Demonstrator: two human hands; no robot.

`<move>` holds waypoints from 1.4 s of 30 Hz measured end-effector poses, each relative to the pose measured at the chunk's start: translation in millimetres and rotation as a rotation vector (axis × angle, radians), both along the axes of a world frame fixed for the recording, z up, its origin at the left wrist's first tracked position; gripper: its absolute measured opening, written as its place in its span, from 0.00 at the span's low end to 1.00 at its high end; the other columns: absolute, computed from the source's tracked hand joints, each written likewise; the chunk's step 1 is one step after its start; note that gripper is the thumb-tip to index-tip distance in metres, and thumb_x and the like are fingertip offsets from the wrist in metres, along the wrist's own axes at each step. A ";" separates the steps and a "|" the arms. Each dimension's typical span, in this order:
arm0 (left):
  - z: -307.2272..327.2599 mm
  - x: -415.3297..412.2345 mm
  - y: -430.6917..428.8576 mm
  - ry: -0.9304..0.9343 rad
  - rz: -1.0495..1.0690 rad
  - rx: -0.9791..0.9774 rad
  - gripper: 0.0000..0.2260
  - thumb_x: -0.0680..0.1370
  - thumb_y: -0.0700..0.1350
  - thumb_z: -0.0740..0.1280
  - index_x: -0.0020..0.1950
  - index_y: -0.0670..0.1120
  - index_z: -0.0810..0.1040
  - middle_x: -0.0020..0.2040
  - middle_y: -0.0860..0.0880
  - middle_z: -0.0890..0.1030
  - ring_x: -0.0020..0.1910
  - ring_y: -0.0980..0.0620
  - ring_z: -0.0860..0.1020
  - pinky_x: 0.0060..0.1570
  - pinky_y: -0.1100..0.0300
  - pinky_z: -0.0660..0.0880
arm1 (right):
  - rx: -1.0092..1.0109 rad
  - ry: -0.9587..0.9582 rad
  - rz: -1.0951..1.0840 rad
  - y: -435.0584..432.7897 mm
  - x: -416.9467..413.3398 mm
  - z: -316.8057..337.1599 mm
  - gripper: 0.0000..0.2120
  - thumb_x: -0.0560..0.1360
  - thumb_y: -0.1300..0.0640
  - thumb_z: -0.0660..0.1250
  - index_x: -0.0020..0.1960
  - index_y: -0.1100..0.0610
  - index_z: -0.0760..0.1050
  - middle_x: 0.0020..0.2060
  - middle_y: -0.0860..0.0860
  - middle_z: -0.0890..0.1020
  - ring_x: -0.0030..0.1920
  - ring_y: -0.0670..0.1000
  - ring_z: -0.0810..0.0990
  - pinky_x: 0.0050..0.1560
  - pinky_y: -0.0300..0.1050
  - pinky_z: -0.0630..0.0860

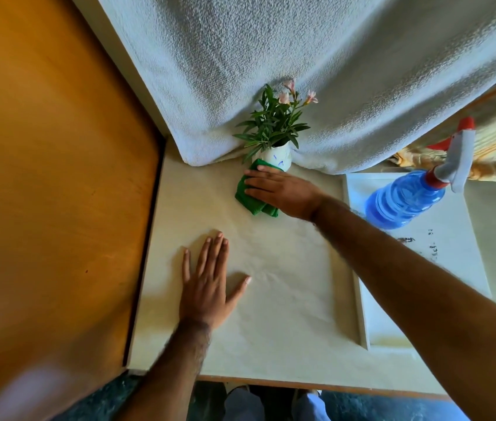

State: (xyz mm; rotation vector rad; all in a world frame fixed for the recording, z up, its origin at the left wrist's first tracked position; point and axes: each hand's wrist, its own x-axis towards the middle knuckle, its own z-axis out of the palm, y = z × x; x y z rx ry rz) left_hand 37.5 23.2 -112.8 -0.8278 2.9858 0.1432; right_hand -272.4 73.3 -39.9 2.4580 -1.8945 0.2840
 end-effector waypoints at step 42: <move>11.1 -1.1 1.0 -0.025 -0.001 0.021 0.43 0.81 0.73 0.49 0.86 0.46 0.52 0.87 0.46 0.56 0.85 0.45 0.58 0.81 0.31 0.56 | -0.206 -0.246 -0.174 34.8 -11.7 24.7 0.15 0.77 0.71 0.71 0.63 0.68 0.80 0.62 0.65 0.82 0.69 0.67 0.76 0.70 0.68 0.71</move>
